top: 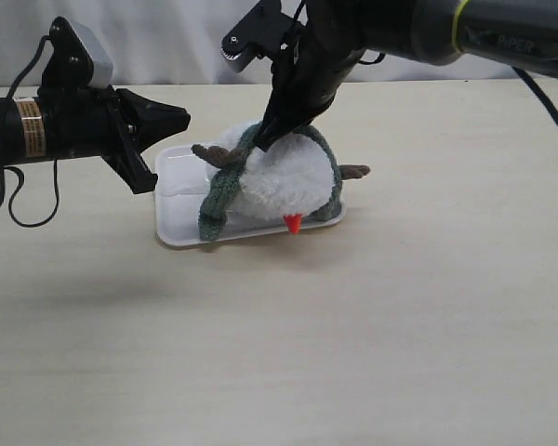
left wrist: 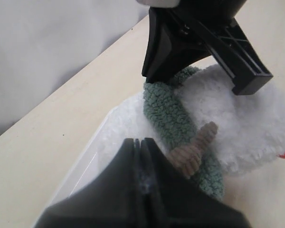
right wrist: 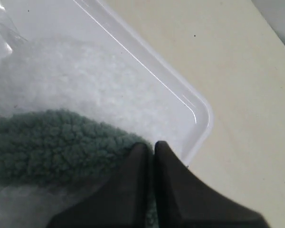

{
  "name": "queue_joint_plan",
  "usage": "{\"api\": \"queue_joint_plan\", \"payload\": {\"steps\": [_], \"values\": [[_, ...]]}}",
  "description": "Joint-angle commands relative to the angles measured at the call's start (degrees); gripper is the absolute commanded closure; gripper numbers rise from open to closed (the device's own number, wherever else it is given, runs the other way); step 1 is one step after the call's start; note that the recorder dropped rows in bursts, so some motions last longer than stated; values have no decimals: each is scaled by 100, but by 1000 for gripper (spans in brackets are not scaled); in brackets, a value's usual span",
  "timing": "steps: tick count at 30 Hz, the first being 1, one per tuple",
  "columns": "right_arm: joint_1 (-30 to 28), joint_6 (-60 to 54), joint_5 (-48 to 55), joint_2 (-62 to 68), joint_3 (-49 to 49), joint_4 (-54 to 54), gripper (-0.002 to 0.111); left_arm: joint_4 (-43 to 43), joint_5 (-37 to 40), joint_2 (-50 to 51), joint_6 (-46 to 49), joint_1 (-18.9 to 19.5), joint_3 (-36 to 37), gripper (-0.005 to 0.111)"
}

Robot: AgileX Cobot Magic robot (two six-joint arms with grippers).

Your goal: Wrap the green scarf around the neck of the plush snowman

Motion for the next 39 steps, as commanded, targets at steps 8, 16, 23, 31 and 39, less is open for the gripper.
{"api": "queue_joint_plan", "payload": {"steps": [8,16,23,31,39], "values": [[9,77,353,-110,-20,331,71,-5,-48,7,-29,0,-30,107],[9,168,462,-905,-20,728,69,-5,-7,7,-29,0,-30,107],[9,-793,2370,-1326,-7,1678,72,-5,-9,7,-39,0,-30,107],[9,-2264,2242,-1273,710,2625,81,8,-9,7,-36,0,-30,107],[9,-2712,1479,-1273,1355,2287,104,8,-47,7,-36,0,-30,107]]}}
